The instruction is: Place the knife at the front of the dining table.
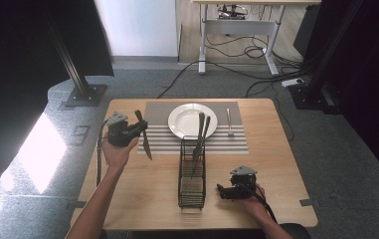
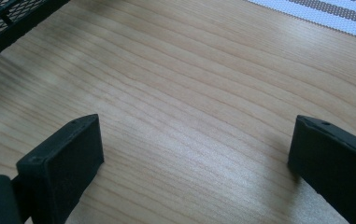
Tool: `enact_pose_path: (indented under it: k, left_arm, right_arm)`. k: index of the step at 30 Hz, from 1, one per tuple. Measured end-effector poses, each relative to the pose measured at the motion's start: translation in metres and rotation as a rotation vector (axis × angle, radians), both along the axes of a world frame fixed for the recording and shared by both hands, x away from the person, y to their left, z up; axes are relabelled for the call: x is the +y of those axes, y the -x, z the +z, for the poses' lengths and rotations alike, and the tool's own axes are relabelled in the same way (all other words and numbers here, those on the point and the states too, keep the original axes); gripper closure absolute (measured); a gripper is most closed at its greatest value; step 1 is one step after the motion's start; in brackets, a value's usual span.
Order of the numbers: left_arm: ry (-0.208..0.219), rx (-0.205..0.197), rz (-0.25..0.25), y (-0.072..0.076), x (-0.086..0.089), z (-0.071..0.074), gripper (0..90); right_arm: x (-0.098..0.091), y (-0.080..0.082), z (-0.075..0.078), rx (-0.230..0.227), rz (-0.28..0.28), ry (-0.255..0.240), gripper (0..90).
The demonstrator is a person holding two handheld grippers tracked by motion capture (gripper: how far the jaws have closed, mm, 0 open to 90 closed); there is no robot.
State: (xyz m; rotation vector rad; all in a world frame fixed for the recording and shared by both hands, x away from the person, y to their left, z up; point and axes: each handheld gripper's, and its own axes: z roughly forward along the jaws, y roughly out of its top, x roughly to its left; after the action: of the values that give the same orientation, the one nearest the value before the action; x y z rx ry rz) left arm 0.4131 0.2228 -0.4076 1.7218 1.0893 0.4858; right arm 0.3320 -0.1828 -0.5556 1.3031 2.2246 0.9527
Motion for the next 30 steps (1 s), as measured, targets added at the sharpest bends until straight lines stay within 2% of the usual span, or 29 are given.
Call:
enact_pose_path:
  k: [17, 20, 30]
  left_arm:
    - [-0.033, 0.056, 0.002, -0.014, -0.004, -0.017, 82.8]
    - [-0.029, 0.06, 0.005, -0.018, -0.005, -0.018, 82.8]
    - [-0.054, 0.068, 0.007, -0.029, -0.013, -0.016, 82.9]
  right_arm:
    - [0.0, 0.0, 0.0, 0.0, 0.001, 0.0, 3.1]
    - [0.0, 0.0, 0.0, 0.0, 0.001, 0.0, 3.0]
    - [0.0, 0.0, 0.0, 0.001, 0.0, -0.002, 3.0]
